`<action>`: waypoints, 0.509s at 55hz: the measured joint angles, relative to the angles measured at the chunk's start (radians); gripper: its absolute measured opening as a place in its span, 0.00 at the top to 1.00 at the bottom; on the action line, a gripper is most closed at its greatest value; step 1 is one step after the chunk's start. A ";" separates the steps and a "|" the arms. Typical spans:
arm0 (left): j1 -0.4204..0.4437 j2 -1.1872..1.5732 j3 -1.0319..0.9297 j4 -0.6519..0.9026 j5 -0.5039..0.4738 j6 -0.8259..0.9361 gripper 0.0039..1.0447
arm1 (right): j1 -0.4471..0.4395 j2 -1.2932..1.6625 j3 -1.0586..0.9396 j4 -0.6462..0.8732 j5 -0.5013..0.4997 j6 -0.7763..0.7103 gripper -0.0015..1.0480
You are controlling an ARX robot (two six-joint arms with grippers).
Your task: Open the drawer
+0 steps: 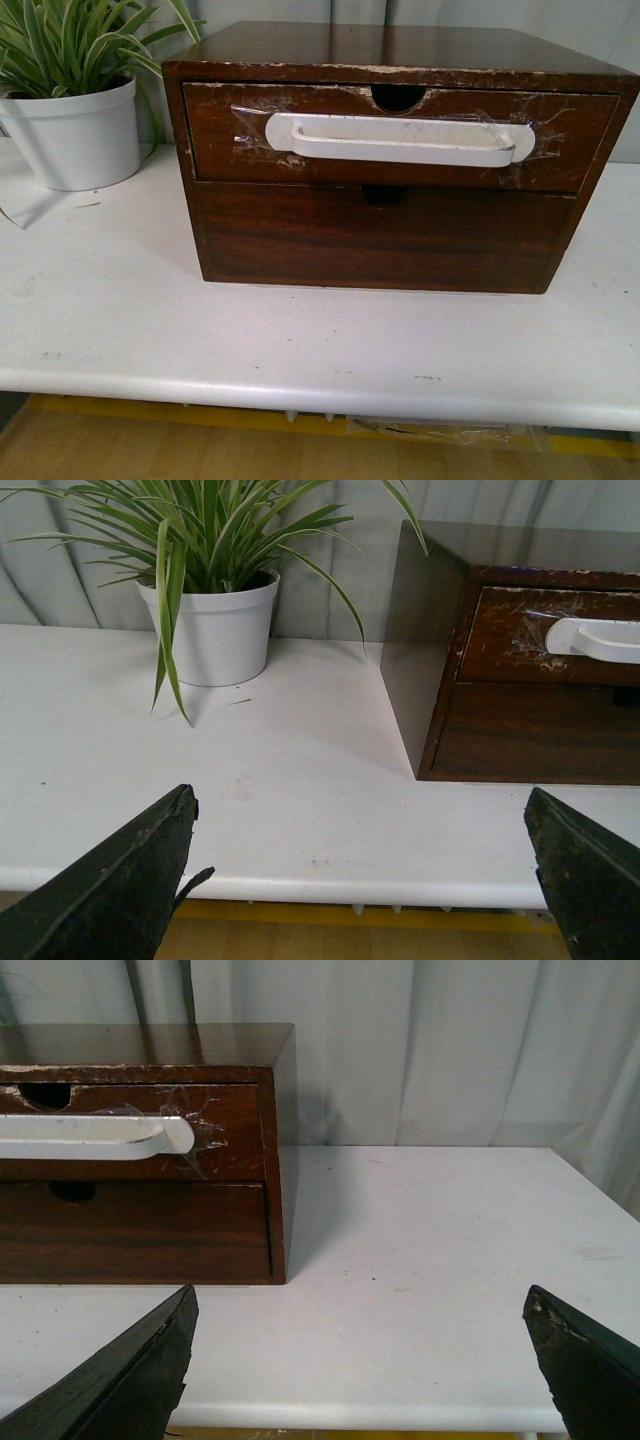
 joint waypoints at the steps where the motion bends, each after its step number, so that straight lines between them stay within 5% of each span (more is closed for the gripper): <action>1: 0.000 0.000 0.000 0.000 0.000 0.000 0.06 | 0.000 0.000 0.000 0.000 0.000 0.000 0.09; 28: 0.000 0.000 0.000 0.000 0.000 0.000 0.06 | 0.000 0.000 0.000 0.000 0.000 0.000 0.09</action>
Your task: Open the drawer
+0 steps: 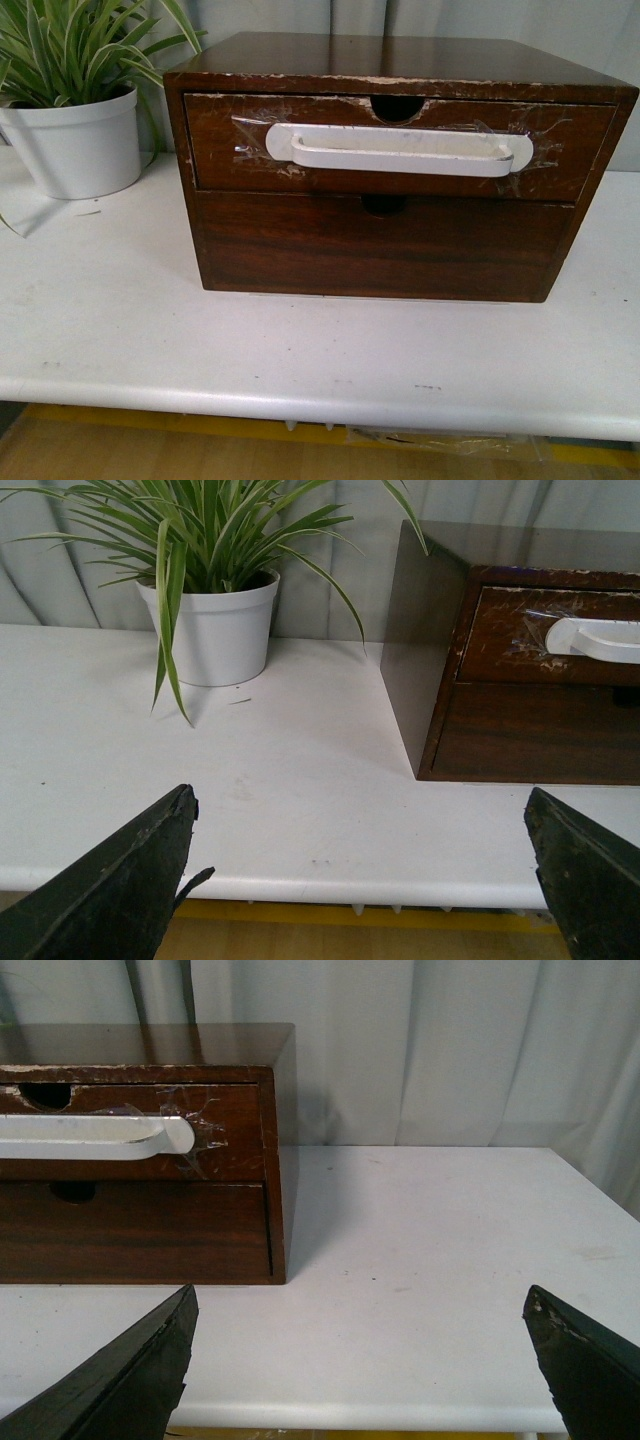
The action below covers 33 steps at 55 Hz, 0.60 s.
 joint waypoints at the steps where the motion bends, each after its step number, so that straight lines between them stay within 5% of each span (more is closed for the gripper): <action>1: 0.000 0.000 0.000 0.000 0.000 0.000 0.06 | 0.000 0.000 0.000 0.000 0.000 0.000 0.09; 25: -0.001 0.000 0.000 0.000 -0.002 -0.001 0.06 | 0.007 0.026 0.018 -0.055 0.036 0.015 0.09; 30: -0.066 0.038 0.008 -0.011 -0.114 -0.022 0.06 | 0.029 0.144 0.066 -0.071 0.041 0.021 0.09; 33: -0.115 0.119 0.035 0.035 -0.072 -0.001 0.06 | 0.035 0.261 0.122 -0.049 -0.029 -0.028 0.09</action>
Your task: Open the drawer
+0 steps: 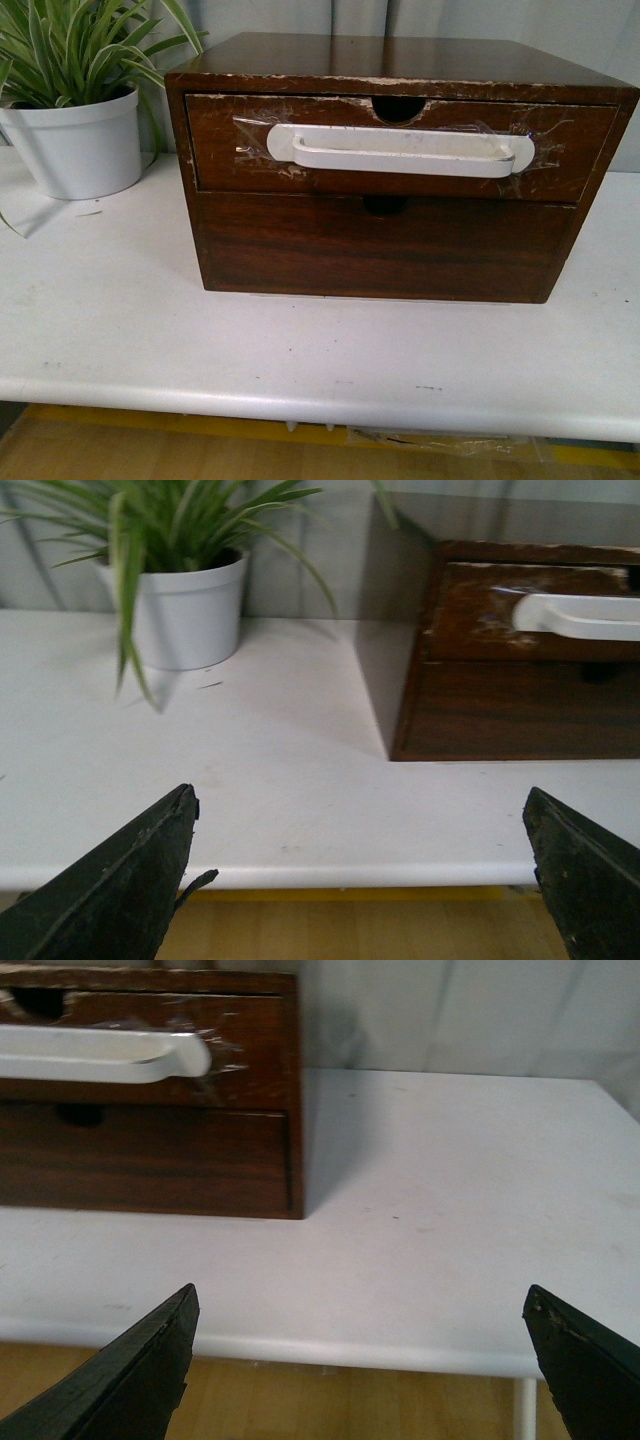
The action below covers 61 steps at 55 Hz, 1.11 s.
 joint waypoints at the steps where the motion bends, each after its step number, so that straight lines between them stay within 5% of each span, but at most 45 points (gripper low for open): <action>1: -0.006 0.028 0.010 0.020 0.019 0.006 0.06 | 0.000 0.029 0.017 0.006 -0.022 -0.020 0.09; 17: -0.077 0.541 0.183 0.222 0.341 0.343 0.06 | 0.021 0.404 0.299 -0.092 -0.201 -0.326 0.09; 27: -0.084 0.829 0.348 0.171 0.472 0.570 0.06 | 0.027 0.584 0.460 -0.182 -0.245 -0.478 0.09; 61: -0.250 1.310 0.941 -0.232 0.578 0.990 0.06 | 0.133 0.909 0.735 -0.388 -0.282 -0.746 0.09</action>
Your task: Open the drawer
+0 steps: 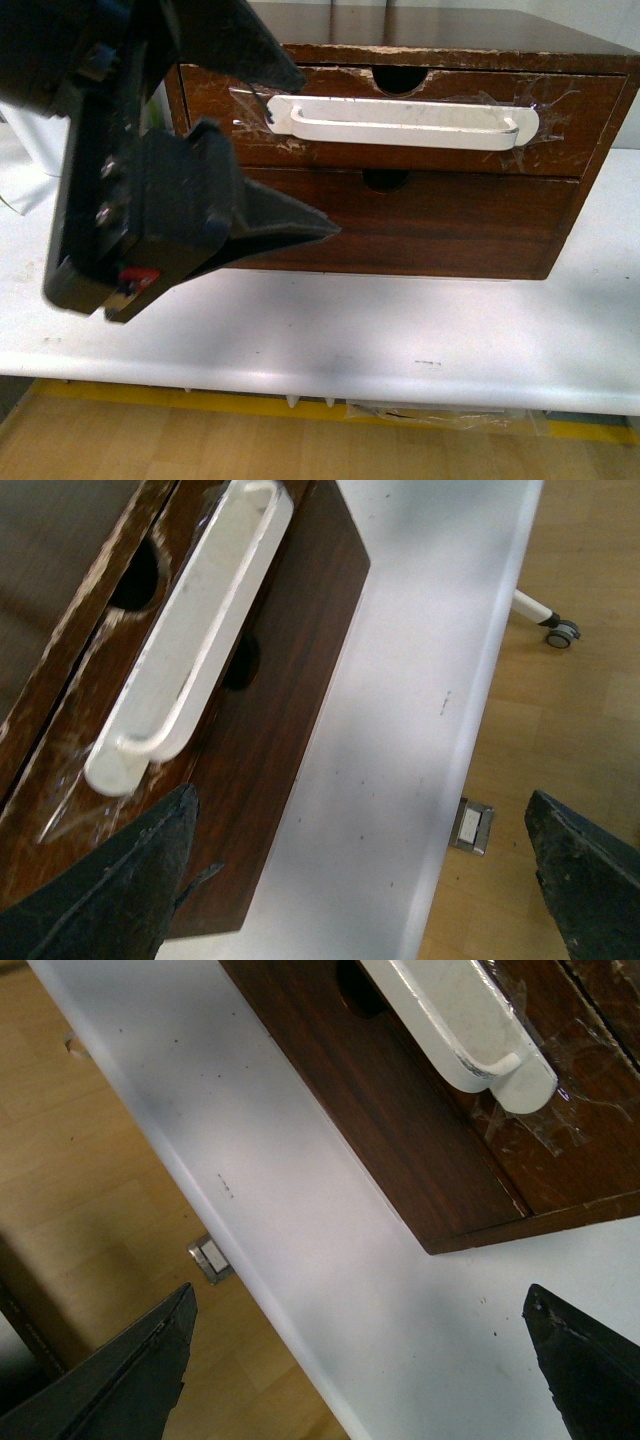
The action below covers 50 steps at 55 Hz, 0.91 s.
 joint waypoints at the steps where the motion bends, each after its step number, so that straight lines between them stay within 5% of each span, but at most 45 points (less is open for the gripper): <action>1: -0.005 0.011 0.018 -0.016 0.000 0.007 0.06 | 0.002 0.006 0.004 -0.002 0.000 -0.003 0.09; 20: -0.062 0.205 0.206 -0.093 -0.063 0.073 0.06 | 0.002 0.060 0.025 -0.005 -0.014 -0.018 0.09; 50: -0.029 0.351 0.361 -0.168 -0.169 0.166 0.06 | -0.030 0.124 0.100 0.007 -0.039 -0.032 0.09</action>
